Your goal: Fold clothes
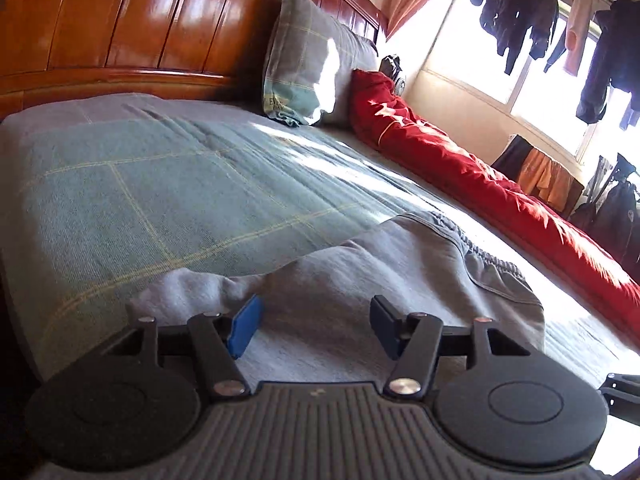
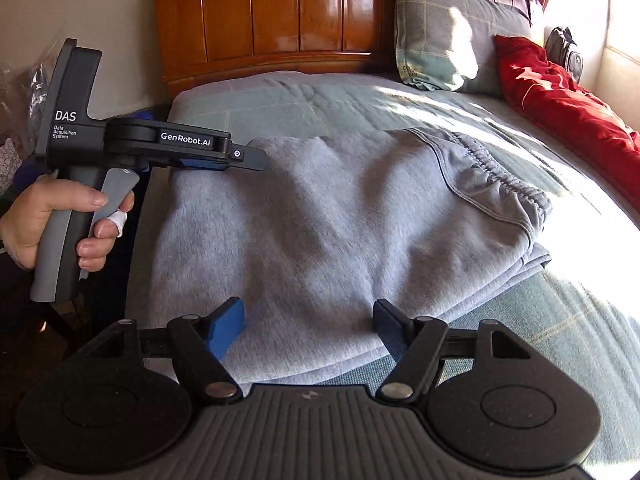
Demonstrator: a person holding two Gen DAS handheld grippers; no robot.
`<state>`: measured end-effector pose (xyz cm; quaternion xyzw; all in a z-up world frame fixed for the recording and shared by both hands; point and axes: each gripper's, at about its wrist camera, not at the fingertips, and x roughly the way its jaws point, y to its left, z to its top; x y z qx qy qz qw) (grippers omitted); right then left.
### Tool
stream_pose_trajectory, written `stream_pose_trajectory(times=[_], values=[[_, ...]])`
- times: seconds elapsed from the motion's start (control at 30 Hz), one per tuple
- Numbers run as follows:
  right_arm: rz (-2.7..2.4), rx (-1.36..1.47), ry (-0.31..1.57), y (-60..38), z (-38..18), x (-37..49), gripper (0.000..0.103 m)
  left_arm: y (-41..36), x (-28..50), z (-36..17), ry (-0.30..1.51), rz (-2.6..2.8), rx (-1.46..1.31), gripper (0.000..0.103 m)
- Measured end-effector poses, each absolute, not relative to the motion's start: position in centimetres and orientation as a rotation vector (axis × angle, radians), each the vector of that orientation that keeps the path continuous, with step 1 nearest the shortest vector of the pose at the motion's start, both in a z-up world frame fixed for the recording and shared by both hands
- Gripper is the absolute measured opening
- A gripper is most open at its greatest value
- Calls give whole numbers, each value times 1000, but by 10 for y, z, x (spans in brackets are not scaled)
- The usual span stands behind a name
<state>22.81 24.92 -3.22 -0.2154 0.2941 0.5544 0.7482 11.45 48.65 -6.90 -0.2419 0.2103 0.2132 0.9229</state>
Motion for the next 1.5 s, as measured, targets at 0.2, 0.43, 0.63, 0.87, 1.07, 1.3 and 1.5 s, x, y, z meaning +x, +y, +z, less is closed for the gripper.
stream_pose_trajectory(times=[0.2,0.43,0.63,0.87,1.07,1.3,1.5], values=[[1286,-452,549,263,-14,222,75,469,132,-36,411,243,-436,67],[1260,-411,689,273,-43,244,81,493,173,-83,602,270,-531,65],[1255,-341,597,263,-4,262,81,491,149,-56,541,213,-568,67],[1075,-274,662,299,-6,355,63,490,154,-66,603,180,-559,71],[971,-385,693,276,-44,371,33,500,149,-73,589,201,-578,72],[1034,-362,614,270,-16,352,43,501,166,-55,558,176,-553,71],[1018,-419,685,266,-30,342,47,509,183,-65,679,216,-561,71]])
